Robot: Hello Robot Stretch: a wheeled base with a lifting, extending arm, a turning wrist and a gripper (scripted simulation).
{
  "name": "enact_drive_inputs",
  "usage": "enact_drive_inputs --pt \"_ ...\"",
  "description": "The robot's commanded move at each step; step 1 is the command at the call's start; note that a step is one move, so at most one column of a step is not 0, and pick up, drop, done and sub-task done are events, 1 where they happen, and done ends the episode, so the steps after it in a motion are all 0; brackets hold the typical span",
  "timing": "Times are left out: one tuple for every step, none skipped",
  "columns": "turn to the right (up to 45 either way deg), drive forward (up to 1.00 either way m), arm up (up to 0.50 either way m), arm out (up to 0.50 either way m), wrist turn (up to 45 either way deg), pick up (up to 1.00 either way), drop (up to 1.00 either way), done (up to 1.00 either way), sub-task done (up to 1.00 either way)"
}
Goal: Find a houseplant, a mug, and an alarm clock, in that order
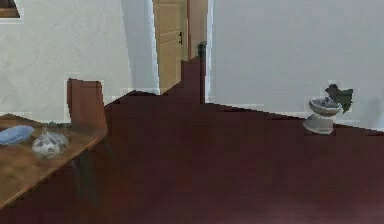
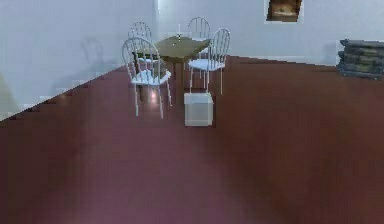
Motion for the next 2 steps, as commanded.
enact_drive_inputs --pt "0.0 1.00 0.00 0.00 0.0 0.00 0.00 0.00 0.00" --pt "-3.0 0.00 0.00 0.00 0.0 0.00 0.00 0.00 0.00"
